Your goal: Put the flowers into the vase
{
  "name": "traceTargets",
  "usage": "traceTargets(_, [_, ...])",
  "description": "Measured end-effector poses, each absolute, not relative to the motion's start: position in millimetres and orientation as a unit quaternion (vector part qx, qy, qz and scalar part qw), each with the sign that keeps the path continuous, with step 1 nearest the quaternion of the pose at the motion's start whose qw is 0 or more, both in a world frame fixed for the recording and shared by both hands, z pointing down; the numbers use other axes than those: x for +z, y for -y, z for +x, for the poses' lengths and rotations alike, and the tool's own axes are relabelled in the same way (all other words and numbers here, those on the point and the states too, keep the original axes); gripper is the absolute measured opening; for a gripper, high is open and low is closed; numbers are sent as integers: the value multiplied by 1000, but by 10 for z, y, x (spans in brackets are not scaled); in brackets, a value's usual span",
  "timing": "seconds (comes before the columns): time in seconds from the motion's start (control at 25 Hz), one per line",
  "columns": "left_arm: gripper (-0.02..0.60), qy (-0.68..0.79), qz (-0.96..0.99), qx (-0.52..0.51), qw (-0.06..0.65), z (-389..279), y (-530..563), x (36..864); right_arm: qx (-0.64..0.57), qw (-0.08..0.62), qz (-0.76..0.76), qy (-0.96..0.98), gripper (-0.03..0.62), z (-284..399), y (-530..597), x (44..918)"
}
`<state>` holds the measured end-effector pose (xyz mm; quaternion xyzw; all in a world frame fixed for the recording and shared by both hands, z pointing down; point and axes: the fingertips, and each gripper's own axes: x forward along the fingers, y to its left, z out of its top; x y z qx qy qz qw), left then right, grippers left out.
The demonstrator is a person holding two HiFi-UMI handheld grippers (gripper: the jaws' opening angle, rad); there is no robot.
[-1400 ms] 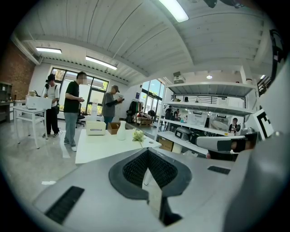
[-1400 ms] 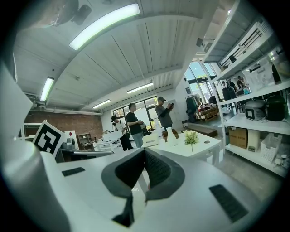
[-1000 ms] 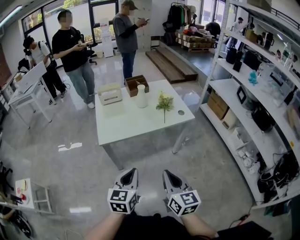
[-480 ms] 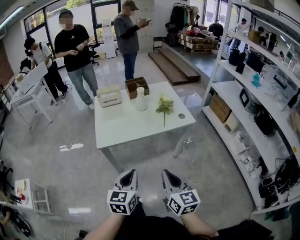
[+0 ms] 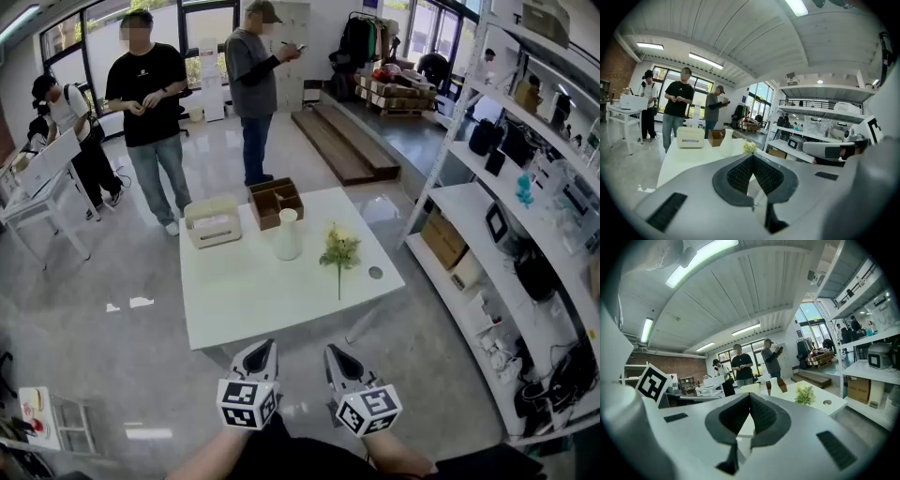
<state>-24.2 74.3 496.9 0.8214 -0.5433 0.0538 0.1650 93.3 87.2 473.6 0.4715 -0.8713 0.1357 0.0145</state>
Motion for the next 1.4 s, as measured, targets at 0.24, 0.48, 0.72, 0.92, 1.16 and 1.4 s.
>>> traceTargets(0.24, [2, 518, 839, 62, 155, -615, 340, 4842, 129, 14, 480, 868, 3, 400, 201, 4634])
traceTargets(0.48, [2, 510, 842, 73, 162, -748, 933, 4874, 126, 10, 502, 856, 3, 251, 853, 4576])
traceTargets(0.72, [2, 515, 839, 73, 158, -614, 1305, 4841, 114, 8, 497, 860, 3, 318, 1257, 4506])
traceTargets(0.92, [3, 518, 838, 71, 154, -513, 1455, 4816, 112, 12, 491, 864, 3, 356, 1421, 4471])
traceTargets(1.16, [2, 510, 842, 74, 160, -466, 1569, 4878, 116, 25, 494, 861, 3, 323, 1555, 4550])
traceTargets(1.4, [3, 501, 844, 80, 174, -414, 1650, 4997, 124, 43, 493, 860, 3, 264, 1631, 4666])
